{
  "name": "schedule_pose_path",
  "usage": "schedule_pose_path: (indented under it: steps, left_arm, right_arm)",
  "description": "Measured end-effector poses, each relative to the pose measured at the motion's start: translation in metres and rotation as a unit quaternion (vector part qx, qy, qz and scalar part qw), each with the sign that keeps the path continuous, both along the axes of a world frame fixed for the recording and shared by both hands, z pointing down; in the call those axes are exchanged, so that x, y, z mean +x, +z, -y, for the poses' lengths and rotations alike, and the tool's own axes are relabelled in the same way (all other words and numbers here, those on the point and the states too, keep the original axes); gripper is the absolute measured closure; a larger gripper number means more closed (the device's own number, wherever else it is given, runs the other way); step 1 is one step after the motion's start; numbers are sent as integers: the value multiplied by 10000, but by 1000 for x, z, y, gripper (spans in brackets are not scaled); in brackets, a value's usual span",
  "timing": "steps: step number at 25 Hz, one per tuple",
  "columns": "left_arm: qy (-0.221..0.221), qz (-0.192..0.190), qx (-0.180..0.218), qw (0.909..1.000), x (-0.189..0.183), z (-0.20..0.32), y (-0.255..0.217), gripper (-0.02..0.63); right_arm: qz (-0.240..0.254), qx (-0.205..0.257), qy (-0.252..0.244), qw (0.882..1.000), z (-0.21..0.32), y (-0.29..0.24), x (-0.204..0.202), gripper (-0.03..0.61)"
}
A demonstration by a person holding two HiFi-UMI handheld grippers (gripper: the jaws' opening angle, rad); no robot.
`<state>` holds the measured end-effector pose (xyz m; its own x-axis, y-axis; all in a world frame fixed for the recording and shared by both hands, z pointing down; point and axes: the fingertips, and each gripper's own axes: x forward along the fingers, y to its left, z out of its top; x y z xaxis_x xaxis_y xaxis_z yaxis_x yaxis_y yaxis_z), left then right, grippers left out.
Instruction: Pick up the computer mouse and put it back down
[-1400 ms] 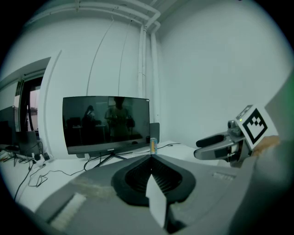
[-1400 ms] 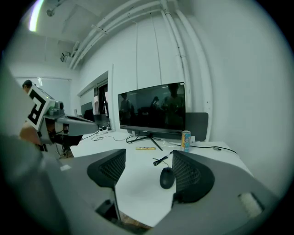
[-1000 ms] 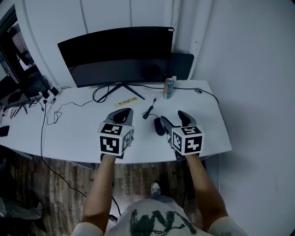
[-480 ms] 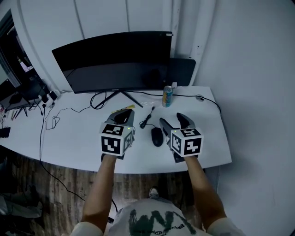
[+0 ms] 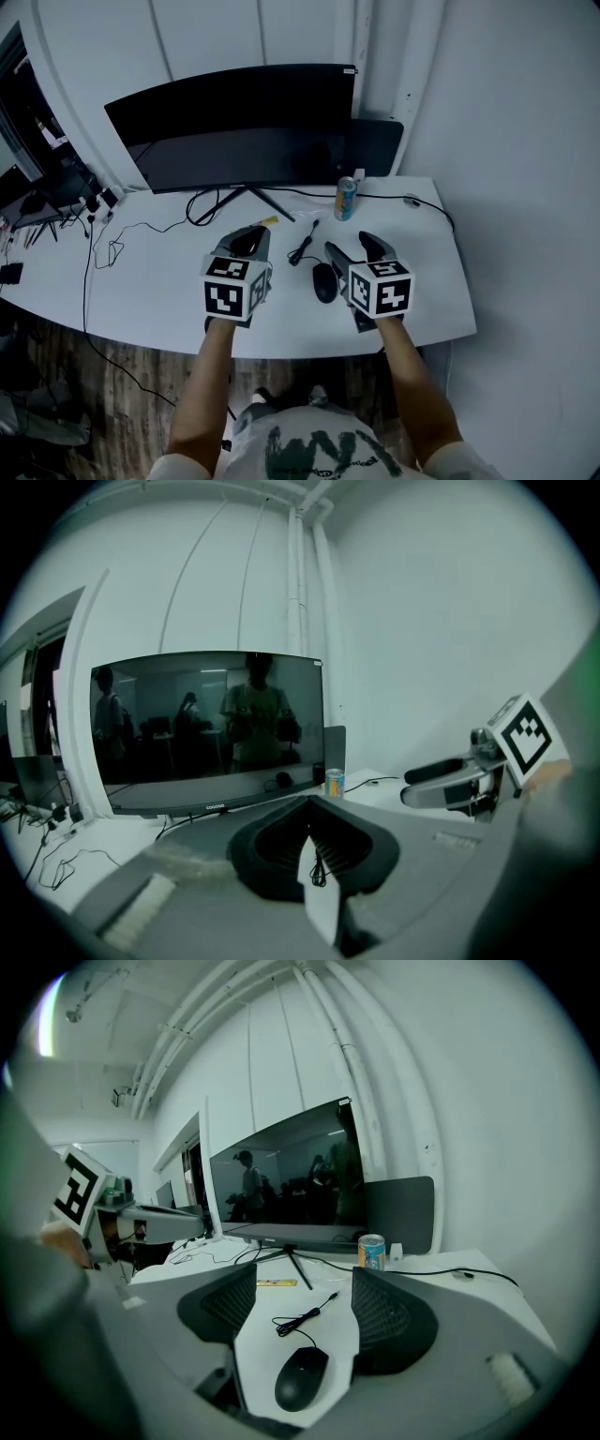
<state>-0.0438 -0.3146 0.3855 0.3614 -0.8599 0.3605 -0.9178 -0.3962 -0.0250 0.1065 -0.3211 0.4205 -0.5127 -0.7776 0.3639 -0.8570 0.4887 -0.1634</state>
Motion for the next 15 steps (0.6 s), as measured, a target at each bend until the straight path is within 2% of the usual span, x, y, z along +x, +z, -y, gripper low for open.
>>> schedule_pose_path:
  steps: [15]
  left_arm:
    - [594, -183, -116, 9980, -25, 10, 15, 611]
  right_arm:
    - [-147, -319, 574, 9977, -3, 16, -22, 267]
